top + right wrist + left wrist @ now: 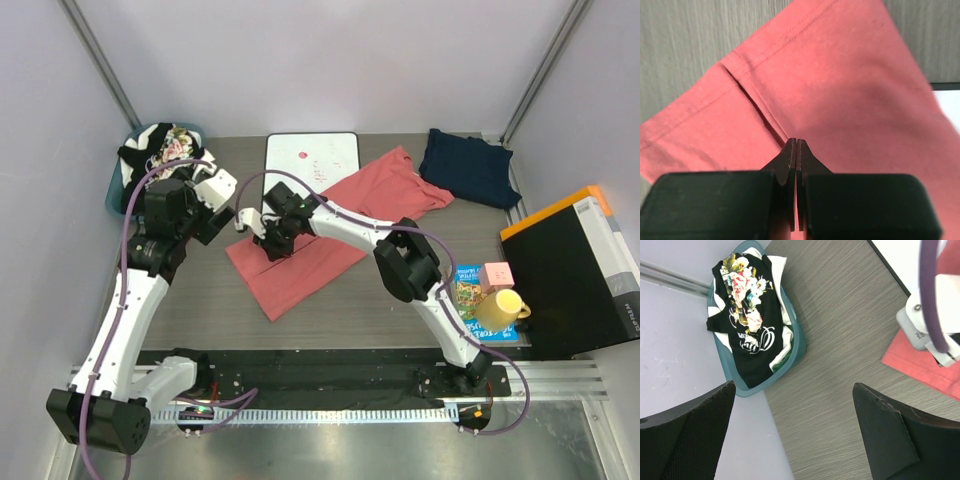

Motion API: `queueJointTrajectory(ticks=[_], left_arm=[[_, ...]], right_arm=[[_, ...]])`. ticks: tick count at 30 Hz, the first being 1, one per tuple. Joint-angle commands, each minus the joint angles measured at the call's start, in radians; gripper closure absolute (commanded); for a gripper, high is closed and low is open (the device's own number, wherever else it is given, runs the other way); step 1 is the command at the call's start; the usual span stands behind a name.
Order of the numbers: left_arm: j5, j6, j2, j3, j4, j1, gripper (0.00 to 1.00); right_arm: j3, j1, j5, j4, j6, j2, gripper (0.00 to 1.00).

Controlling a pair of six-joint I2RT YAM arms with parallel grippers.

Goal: Fold and stack the t-shirts
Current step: Rotate the tshirt 80 degrees

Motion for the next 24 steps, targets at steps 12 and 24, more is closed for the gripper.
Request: queueJointTrajectory(ticks=[12,24], left_arm=[[0.098,0.118,-0.056,-0.009,-0.034,-0.001,0.00],[0.231,0.164,-0.059,-0.035,-0.028,-0.003,0.00]], right_arm=[[-0.318,0.030,0.022,-0.028,-0.061,-0.141,0.99],[-0.781,0.077,0.037,-0.137,-0.063,-0.494,0.99]])
